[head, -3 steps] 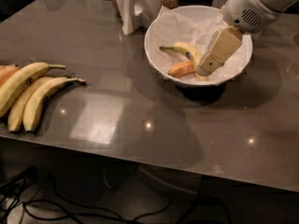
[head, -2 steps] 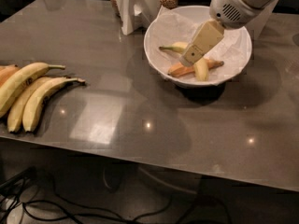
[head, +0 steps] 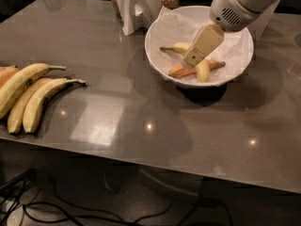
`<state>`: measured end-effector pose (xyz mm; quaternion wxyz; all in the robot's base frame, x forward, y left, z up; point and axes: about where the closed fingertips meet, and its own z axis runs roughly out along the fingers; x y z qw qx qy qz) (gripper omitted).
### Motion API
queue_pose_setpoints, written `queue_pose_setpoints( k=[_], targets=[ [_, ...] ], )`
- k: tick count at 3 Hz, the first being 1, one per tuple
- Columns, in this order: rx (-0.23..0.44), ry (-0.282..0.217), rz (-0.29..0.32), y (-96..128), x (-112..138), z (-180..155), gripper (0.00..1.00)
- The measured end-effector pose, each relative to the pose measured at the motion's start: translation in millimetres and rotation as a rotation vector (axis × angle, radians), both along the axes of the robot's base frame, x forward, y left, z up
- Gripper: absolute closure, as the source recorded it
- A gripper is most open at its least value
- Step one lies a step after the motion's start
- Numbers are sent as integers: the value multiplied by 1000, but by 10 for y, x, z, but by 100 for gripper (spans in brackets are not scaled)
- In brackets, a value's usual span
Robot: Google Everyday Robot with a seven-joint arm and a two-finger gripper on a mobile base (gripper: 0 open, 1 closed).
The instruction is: Pick banana from white bowl
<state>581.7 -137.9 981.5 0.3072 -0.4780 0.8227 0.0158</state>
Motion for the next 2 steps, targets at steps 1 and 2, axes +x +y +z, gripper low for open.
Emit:
queue_pose_setpoints(
  k=[1,2],
  targets=[
    [-22,-22,-26,-55,160,-177,0],
    [-21,-47,-64,-107,347,-308,9]
  ],
)
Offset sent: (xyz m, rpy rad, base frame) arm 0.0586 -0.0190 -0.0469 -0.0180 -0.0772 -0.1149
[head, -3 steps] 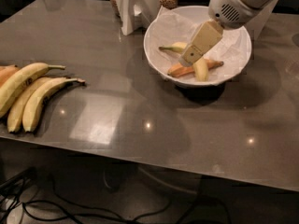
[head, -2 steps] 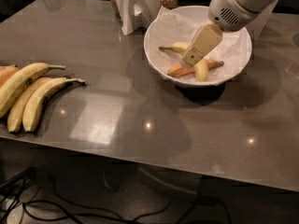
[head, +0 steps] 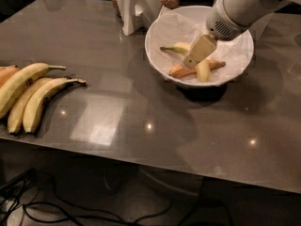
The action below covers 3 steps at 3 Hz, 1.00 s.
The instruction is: Pick banana from white bowl
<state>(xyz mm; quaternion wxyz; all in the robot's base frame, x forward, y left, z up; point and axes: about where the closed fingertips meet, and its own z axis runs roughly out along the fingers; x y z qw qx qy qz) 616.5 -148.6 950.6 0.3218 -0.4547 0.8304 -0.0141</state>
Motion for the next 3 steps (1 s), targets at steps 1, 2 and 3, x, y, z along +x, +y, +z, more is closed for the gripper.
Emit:
queue_pose_setpoints(
  k=[1,2,3],
  targets=[
    [8,-21,-42,-58,147,-83,28],
    [14,-30,-81,-130,244,-168,42],
    [16,-26,-109,-178,305,-261,43]
  ],
)
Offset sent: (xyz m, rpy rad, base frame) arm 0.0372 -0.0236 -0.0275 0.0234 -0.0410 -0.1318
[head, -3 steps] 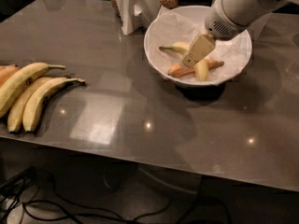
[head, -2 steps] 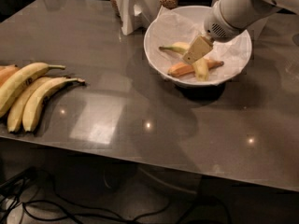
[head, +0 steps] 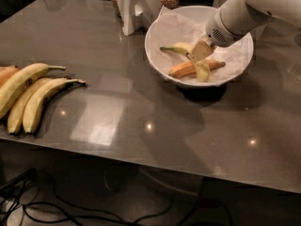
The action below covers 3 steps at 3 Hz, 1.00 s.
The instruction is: Pick banana from white bowl
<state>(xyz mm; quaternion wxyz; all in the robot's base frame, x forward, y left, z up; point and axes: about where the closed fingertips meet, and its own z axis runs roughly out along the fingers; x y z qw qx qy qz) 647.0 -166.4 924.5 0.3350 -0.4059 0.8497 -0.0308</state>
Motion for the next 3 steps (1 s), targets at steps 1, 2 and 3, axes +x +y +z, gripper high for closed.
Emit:
queue_pose_setpoints(
  k=[1,2,3],
  targets=[
    [10,20,-27,-35,46,-125,42],
    [29,54,-53,-32,81,-271,43],
    [49,97,-70,-7,83,-430,45]
  ],
)
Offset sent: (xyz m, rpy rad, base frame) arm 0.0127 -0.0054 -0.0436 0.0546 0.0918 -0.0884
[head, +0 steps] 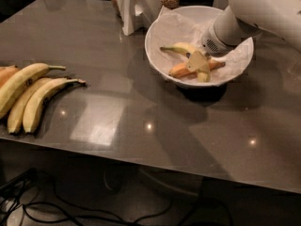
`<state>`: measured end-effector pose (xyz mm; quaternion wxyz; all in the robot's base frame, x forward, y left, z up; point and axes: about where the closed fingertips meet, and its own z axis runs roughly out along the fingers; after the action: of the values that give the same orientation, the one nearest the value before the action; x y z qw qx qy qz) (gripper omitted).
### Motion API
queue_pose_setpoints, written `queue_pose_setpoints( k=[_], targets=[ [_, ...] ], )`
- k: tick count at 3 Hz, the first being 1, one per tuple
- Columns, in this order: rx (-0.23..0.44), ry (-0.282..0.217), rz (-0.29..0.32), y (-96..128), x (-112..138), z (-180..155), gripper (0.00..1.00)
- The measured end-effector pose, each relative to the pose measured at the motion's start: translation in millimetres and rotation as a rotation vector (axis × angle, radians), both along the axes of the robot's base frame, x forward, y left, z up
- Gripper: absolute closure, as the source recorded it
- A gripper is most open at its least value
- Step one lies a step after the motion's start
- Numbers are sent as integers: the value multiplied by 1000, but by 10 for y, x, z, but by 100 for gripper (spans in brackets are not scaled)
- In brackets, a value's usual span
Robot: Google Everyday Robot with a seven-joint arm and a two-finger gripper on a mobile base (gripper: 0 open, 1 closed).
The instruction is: Pick banana from white bowl
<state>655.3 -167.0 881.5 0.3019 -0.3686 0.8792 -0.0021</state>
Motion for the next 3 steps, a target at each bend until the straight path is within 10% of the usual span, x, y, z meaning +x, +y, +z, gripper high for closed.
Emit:
queue_pose_setpoints(
  k=[1,3],
  targets=[
    [15,38,-17,-5,-8,-138,48],
    [26,45,-13,22,-24,-141,90]
  ],
)
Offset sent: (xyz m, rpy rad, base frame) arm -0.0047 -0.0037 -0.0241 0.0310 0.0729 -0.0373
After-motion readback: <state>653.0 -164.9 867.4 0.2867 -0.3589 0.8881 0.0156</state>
